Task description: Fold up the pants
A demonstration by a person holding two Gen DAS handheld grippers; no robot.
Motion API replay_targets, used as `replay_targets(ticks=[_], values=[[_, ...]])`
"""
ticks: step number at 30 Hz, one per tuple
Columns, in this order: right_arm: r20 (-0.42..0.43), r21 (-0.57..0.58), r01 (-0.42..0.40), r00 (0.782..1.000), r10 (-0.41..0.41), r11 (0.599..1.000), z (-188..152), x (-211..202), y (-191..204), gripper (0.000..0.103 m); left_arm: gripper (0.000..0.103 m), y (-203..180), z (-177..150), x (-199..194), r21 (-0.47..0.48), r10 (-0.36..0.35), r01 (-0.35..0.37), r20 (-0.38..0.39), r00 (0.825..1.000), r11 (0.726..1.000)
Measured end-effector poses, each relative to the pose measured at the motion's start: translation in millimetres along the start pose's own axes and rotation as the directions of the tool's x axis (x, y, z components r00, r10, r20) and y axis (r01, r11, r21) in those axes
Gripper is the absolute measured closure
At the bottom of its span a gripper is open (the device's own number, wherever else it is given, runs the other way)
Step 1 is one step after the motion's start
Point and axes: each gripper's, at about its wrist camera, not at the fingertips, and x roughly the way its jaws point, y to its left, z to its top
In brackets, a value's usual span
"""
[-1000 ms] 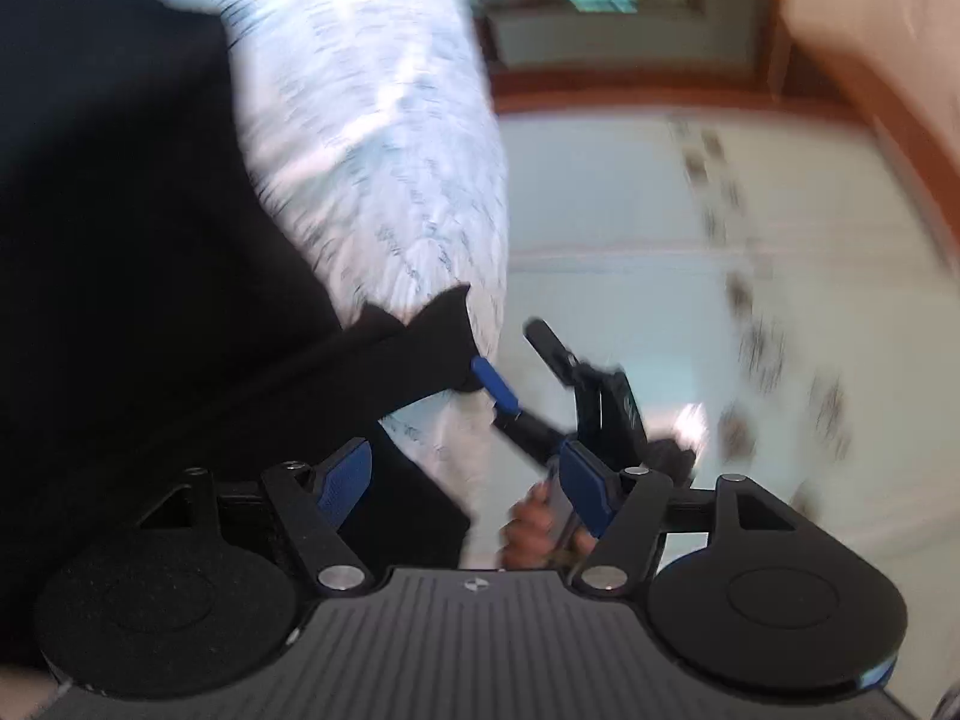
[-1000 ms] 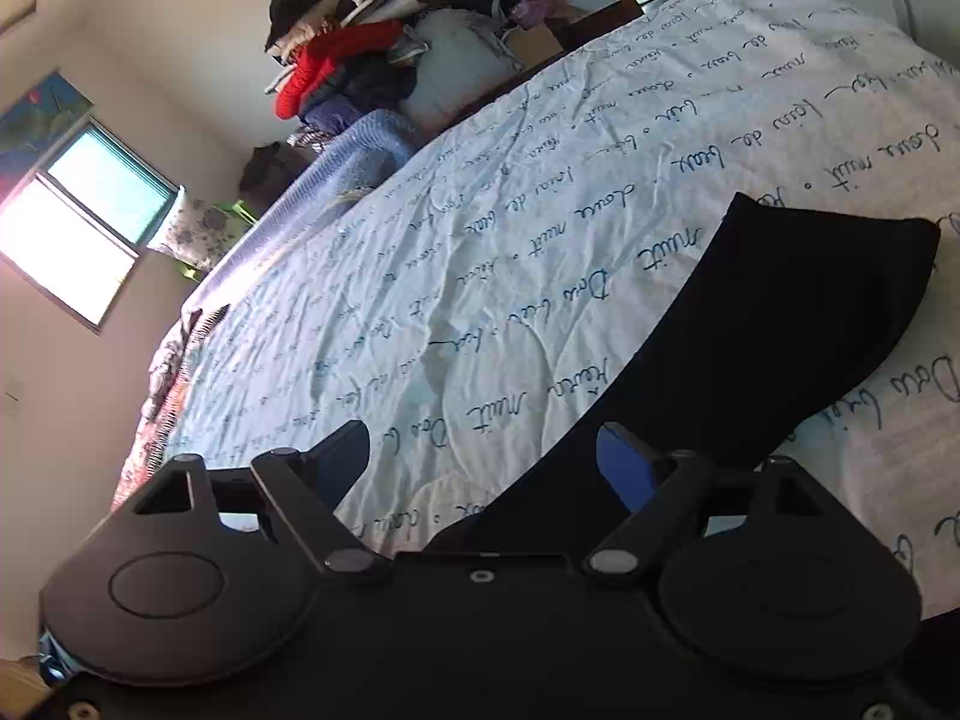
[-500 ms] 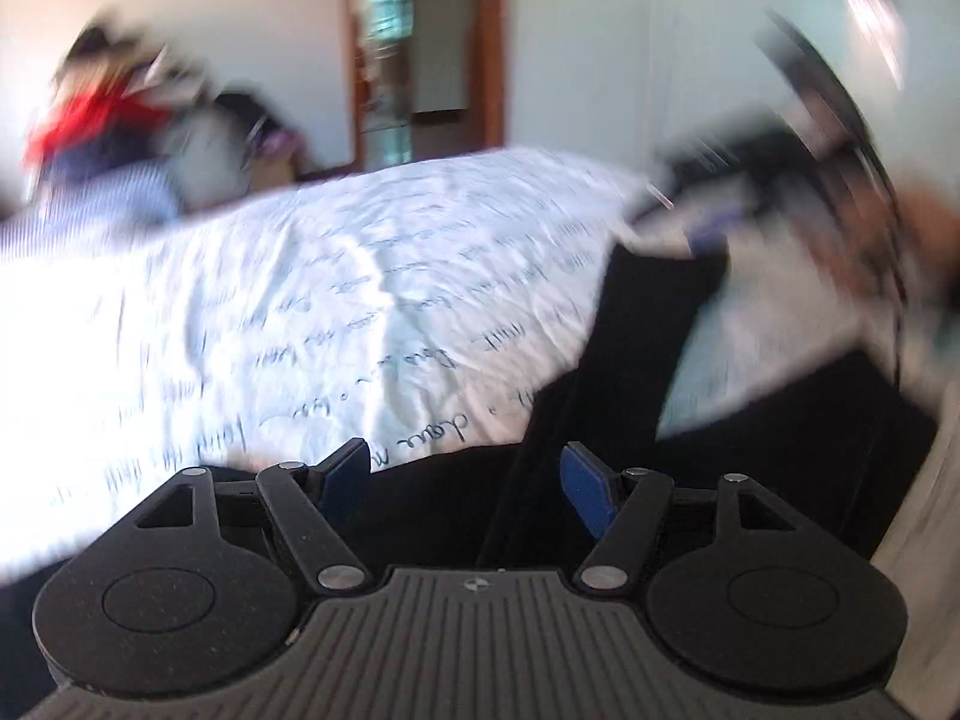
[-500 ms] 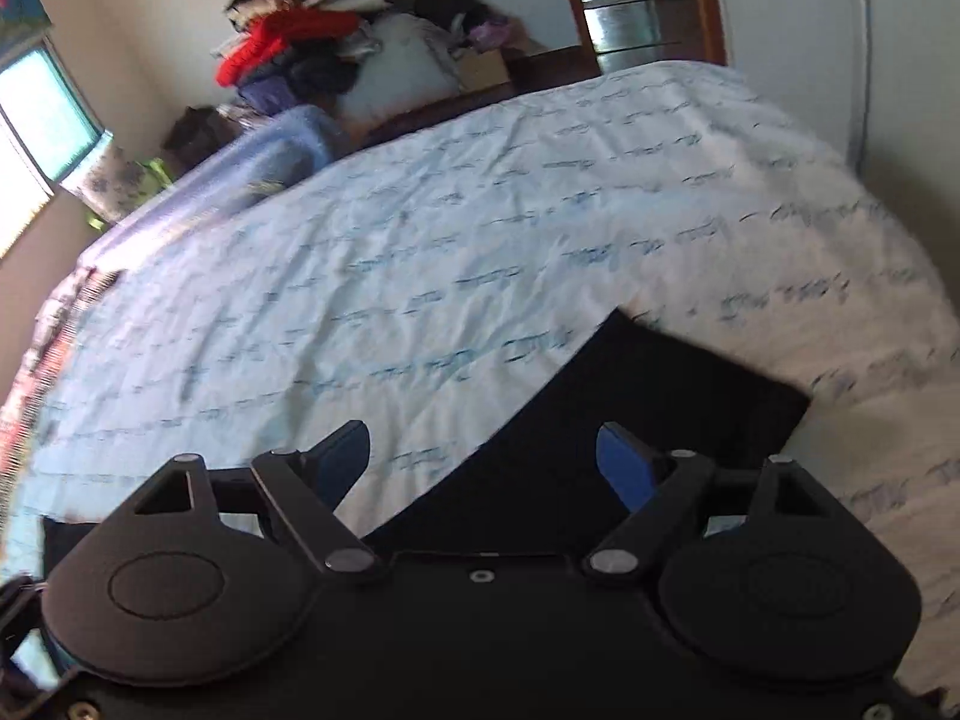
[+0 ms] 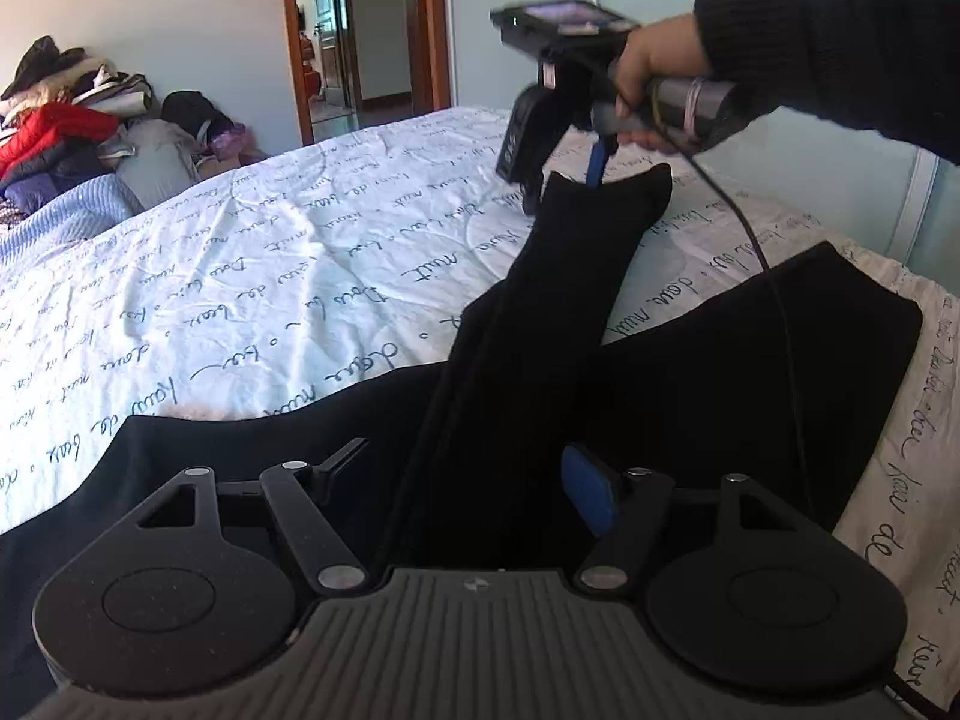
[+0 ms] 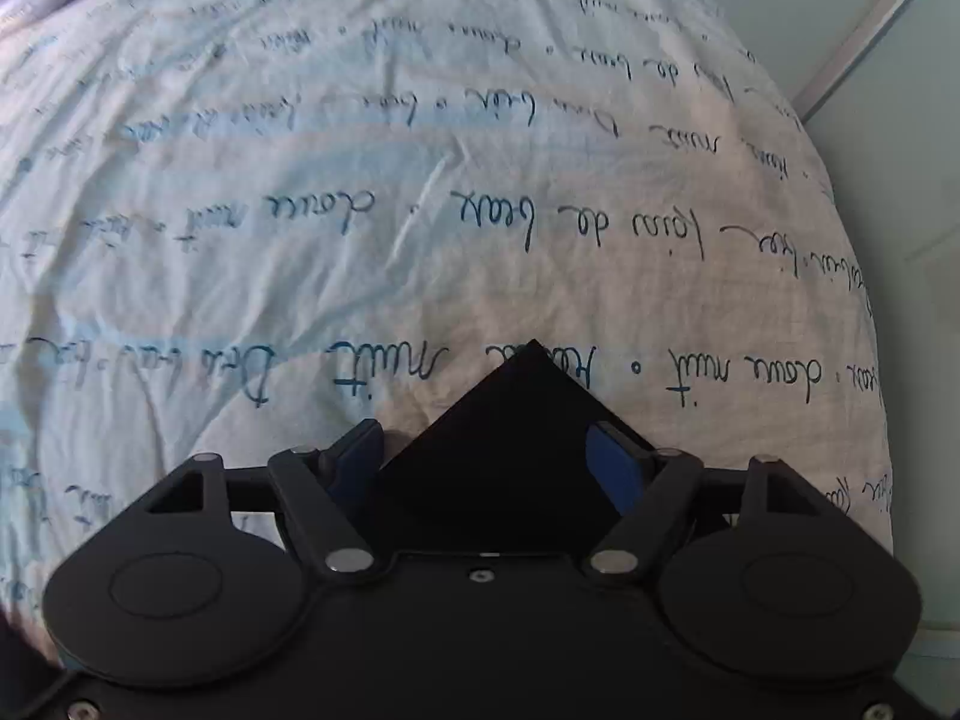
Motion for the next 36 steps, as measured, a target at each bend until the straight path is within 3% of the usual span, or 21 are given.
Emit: replay_targets(ticks=[4,8,14,18,22,24,25,27,30,32,33,34,36], values=[[0.028,-0.005,0.012,1.0,-0.012,1.0,0.3,6.7,4.2,0.036,0.029,9.4,-9.6,-5.1,-0.05,-0.031,0.031,0.001,1.0,0.998],[0.028,-0.036,0.0,1.0,0.001,0.999,0.8,0.1,4.0,0.066,0.028,13.9,-17.7,-9.9,-0.046,-0.034,0.034,-0.001,0.999,0.998],[0.016,-0.013,-0.002,1.0,0.002,1.0,-1.7,-0.3,3.2,0.07,0.026,18.6,-17.1,-12.4,-0.058,-0.035,0.036,0.021,0.999,0.998],[0.066,0.033,0.002,0.998,-0.004,0.999,-6.4,2.5,3.3,0.066,0.025,18.6,-17.2,-18.5,-0.076,-0.061,0.062,0.026,0.998,0.995],[0.142,0.087,-0.048,0.989,0.035,0.995,-20.5,1.3,-5.6,0.071,0.022,12.5,-17.9,-22.9,-0.077,-0.035,0.037,0.028,0.999,0.996],[0.196,0.125,-0.097,0.978,0.071,0.987,-31.7,-1.0,-15.1,0.079,0.017,10.2,-18.4,-25.6,-0.083,-0.036,0.038,0.028,0.999,0.996],[0.222,0.167,-0.139,0.97,0.1,0.976,-36.6,-3.3,-23.6,0.095,0.017,9.1,-18.7,-27.1,-0.082,-0.04,0.043,0.029,0.999,0.996],[0.274,0.268,-0.244,0.947,0.169,0.932,-47.0,-6.0,-45.5,0.099,0.016,7.4,-19.8,-30.1,-0.077,-0.055,0.057,0.03,0.998,0.995],[0.402,0.346,-0.384,0.885,0.234,0.856,-71.5,-20.3,-70.4,0.099,0.016,8.8,-22.8,-35.8,-0.113,-0.084,0.09,0.052,0.995,0.99],[0.485,0.351,-0.466,0.832,0.268,0.812,-91.5,-37.8,-80.4,0.099,0.016,16.9,-25.0,-41.7,-0.23,-0.113,0.132,0.093,0.989,0.964],[0.523,0.346,-0.504,0.804,0.283,0.791,-101.8,-48.2,-84.9,0.099,0.016,24.4,-26.5,-45.1,-0.327,-0.135,0.17,0.127,0.983,0.929],[0.566,0.334,-0.546,0.768,0.3,0.768,-113.7,-58.2,-90.1,0.099,0.015,33.0,-28.2,-47.6,-0.434,-0.155,0.213,0.164,0.974,0.876],[0.631,0.304,-0.604,0.707,0.32,0.737,-135.8,-78.6,-99.6,0.099,0.01,49.3,-30.6,-47.8,-0.633,-0.181,0.28,0.218,0.959,0.722]])
